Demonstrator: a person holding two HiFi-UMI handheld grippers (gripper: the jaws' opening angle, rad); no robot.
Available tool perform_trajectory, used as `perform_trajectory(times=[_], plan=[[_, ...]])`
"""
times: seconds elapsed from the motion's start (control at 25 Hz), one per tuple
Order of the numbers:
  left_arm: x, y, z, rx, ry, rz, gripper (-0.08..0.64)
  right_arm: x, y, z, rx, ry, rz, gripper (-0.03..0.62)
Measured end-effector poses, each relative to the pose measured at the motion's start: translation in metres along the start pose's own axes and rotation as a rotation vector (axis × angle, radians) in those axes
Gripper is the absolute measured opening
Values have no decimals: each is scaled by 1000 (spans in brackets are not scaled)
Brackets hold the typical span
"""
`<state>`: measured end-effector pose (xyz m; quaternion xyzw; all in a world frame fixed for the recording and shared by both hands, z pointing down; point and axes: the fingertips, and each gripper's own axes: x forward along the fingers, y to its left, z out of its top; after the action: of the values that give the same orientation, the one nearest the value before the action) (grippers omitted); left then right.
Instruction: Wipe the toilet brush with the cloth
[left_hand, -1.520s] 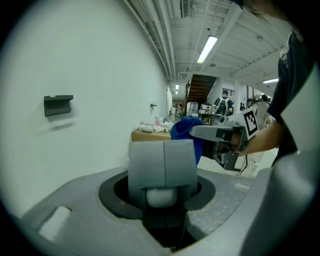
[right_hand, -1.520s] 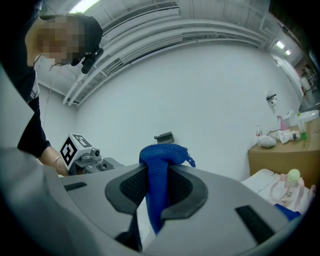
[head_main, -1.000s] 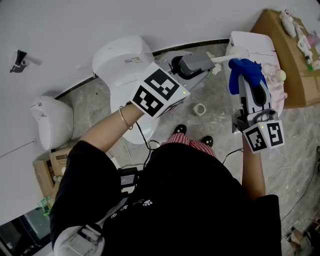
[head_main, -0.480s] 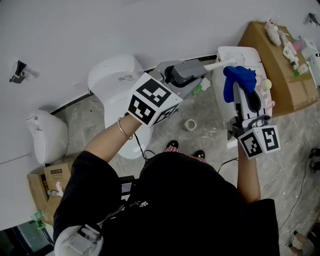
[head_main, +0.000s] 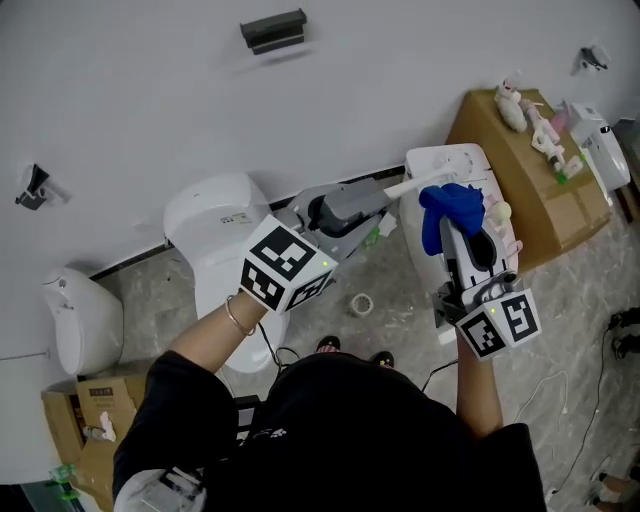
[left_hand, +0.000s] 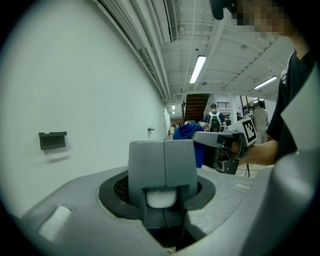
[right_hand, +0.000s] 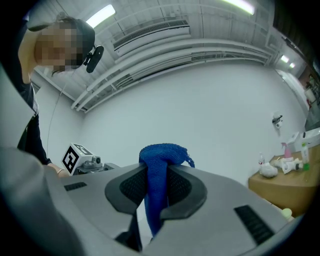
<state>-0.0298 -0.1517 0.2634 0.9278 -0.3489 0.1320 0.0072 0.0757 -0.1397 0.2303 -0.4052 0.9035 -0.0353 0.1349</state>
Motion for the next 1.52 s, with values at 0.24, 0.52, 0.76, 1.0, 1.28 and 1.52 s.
perform_trajectory(times=[0.24, 0.52, 0.76, 1.0, 1.28, 1.52], plan=[[3, -13, 22, -6, -71, -37, 170, 2, 2, 17, -26, -17, 14, 71], [7, -22, 38, -5, -114, -63, 170, 10, 13, 27, -62, -31, 48, 71], [1, -33, 52, -39, -155, -93, 170, 15, 28, 31, -103, -35, 89, 71], [-10, -42, 60, -68, -191, -116, 170, 17, 41, 26, -149, -41, 99, 71], [-16, -44, 64, -86, -199, -108, 170, 18, 44, 30, -177, -58, 86, 71], [-19, -46, 67, -72, -202, -126, 172, 18, 45, 34, -185, -67, 84, 71]])
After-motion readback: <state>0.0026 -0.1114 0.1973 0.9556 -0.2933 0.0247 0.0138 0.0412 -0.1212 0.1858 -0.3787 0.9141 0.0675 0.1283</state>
